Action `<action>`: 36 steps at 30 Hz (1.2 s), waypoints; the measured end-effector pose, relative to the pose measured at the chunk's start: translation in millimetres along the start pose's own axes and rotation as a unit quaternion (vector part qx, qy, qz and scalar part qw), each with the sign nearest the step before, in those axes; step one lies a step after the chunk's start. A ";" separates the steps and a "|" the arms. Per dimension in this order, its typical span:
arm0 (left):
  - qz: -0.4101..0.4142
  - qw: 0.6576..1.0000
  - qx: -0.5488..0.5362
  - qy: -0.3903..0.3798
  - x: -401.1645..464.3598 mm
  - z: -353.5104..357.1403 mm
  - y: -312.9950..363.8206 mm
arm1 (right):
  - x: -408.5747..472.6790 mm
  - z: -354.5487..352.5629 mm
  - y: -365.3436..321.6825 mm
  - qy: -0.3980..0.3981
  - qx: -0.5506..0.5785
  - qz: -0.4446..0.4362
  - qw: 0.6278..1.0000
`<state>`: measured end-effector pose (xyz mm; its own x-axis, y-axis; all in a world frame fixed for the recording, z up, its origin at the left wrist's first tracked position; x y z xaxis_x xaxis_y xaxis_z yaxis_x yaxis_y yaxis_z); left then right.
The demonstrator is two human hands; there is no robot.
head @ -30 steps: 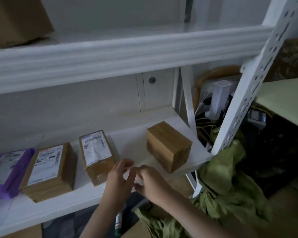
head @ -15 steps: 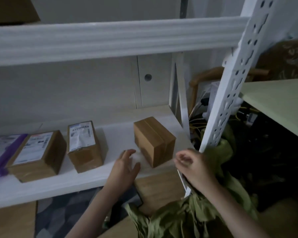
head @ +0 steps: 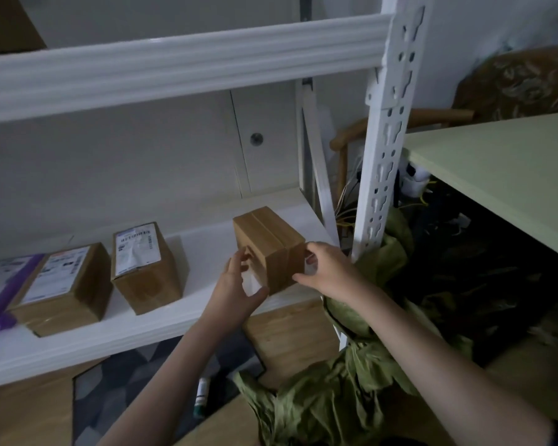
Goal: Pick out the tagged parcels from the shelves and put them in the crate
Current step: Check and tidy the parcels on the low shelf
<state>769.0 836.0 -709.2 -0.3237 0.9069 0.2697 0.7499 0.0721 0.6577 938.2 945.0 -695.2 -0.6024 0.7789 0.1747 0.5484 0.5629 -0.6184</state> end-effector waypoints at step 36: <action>-0.060 0.993 -0.093 0.028 0.1 -41.4 -71.0 | 43.6 85.4 -44.5 -0.059 0.102 -0.019 0.993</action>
<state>691.9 813.8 -726.7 -0.4405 0.8712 0.2165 0.5853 0.0958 0.8052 837.9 930.2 -725.5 -0.6910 0.7132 0.1179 0.4020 0.5147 -0.7573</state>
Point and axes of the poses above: each hand's wrist, its own x-axis towards the middle knuckle, its own z-axis out of the palm, y = z × x, the point moved 9 cm from there along x, towards the middle knuckle, and after that the axes turned 1 degree about z, right-handed, at the moved point
